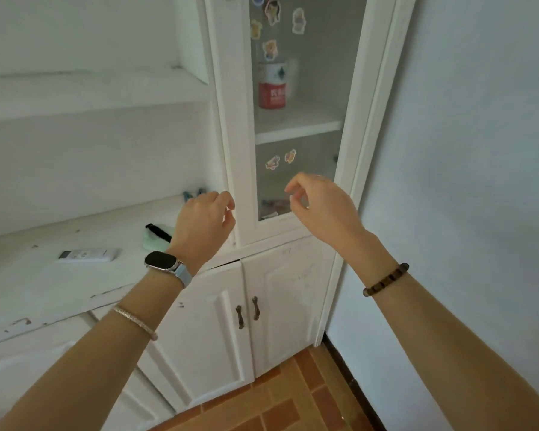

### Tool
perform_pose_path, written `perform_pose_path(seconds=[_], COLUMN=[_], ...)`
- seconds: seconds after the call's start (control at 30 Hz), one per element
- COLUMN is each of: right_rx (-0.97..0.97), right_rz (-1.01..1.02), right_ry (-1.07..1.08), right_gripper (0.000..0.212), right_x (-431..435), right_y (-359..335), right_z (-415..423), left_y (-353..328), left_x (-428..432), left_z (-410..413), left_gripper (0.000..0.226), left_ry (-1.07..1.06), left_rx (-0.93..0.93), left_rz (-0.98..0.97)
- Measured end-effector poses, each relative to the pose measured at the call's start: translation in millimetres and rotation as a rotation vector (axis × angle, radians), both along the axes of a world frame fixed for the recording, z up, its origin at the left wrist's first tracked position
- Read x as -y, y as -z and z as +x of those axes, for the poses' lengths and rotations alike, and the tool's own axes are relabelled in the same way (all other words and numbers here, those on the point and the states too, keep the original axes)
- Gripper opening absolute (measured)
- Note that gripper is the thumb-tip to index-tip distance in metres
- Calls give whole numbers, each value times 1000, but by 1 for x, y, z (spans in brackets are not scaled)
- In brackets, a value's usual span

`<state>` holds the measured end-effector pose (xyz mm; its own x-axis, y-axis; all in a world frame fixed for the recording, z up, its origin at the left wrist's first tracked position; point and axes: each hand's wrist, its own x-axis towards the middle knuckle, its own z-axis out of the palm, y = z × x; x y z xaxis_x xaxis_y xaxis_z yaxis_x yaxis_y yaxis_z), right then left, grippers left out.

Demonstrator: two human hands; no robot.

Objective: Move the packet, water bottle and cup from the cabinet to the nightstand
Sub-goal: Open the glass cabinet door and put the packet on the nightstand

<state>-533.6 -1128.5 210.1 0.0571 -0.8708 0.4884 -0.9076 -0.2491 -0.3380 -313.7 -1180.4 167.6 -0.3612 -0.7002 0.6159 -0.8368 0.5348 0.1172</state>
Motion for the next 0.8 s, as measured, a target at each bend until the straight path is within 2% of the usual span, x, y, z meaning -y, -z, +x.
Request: perform_pose_path(seconds=[0.53,0.8], right_rx=[157,322], right_rz=[-213,-314], right_ry=[-120,-229], right_gripper=[15,23], right_x=[96,126], right_y=[-156,-232], right_z=[-12,22], left_y=[-119,-154], left_x=[62,83], left_z=[-15,-12], left_gripper=[12,38], left_ry=[-115,-132], left_rx=[14,53], left_rz=[-277,-404])
